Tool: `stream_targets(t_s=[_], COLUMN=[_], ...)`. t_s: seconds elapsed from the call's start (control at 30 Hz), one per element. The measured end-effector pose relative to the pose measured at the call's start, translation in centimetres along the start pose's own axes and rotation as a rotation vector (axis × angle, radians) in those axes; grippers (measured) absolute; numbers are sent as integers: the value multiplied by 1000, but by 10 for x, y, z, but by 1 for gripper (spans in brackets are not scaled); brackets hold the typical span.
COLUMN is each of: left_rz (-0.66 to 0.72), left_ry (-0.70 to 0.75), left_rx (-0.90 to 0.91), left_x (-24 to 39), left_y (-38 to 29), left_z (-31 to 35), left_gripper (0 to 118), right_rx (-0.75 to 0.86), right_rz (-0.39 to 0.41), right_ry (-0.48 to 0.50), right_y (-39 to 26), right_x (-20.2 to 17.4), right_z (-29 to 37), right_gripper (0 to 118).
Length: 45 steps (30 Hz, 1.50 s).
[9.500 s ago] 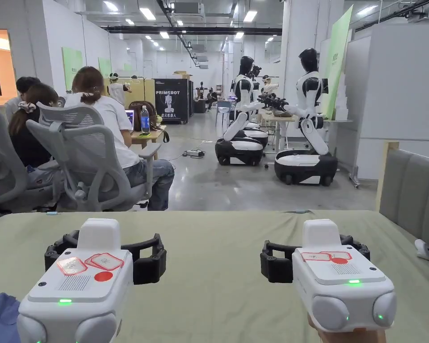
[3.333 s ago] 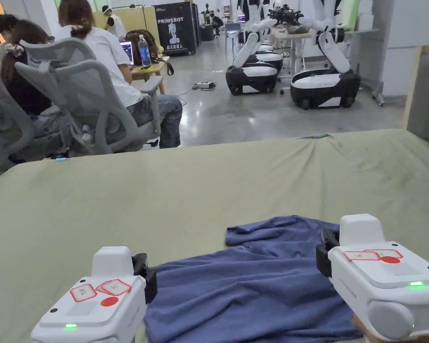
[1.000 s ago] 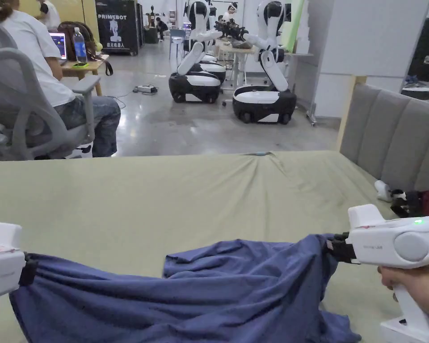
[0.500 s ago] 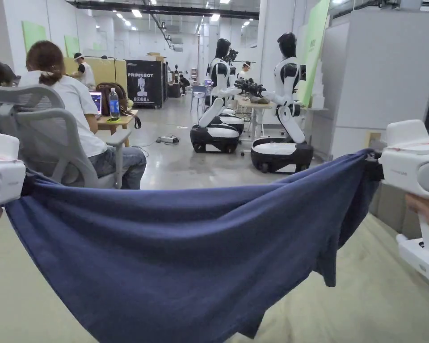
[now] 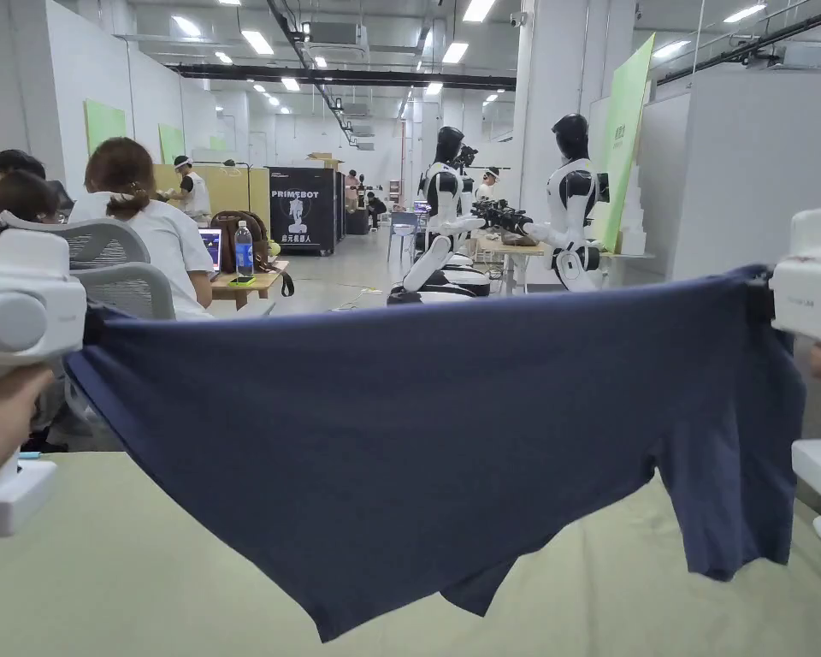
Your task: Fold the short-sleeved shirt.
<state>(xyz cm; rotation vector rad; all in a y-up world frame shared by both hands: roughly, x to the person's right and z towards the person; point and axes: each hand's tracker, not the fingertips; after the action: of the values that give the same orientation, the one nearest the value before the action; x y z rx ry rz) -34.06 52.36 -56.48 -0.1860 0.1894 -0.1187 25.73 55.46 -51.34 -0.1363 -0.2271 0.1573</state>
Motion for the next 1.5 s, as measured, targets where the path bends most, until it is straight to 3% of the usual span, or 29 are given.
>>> stream_targets(t_s=[0.27,0.47,0.63,0.87,1.03,1.07,1.1,1.17,1.2,1.23,1.3,1.33,1.47,1.5], left_rz=[49,-13,-60,28,107,113,127,105,85,72,65,70,101,89], left_ry=[-71,-108,-138,-160,-171,-177,-186,-199,-217,-237,-249,-256,-334,-341], left_rx=[-192,-219,-267,-470,-552,-541,-500,-396,-349,-307,-197,-149,-94,-92], left_x=[31,42,33,10,3,3,4,16,27,39,63,73,107,112], left_y=[-128,-165,-197,-297,-353,-353,-347,-324,-310,-298,-278,-271,-258,-257], left_z=[-36,-7,42,100,121,126,134,151,162,169,183,187,200,201], left_gripper=[0,0,0,0,1,3,13,59,74,82,83,83,83,82], right_rx=[-220,-275,-355,-558,-645,-623,-591,-488,-418,-368,-277,-230,-153,-142], right_rz=[-52,-7,12,25,-21,-43,-56,-43,-55,-90,-141,-147,-84,-62], right_ry=[34,40,57,108,117,154,196,220,243,273,321,350,395,386], right_y=[-141,-192,-242,-352,-403,-401,-391,-360,-342,-324,-296,-286,-266,-265], right_x=[-11,-3,12,10,6,7,6,-4,-12,-24,-50,-65,-122,-133], right_z=[-46,-31,12,79,105,109,113,127,135,142,158,165,188,192], right_gripper=[7,7,7,7,7,9,16,56,69,72,75,84,101,101])
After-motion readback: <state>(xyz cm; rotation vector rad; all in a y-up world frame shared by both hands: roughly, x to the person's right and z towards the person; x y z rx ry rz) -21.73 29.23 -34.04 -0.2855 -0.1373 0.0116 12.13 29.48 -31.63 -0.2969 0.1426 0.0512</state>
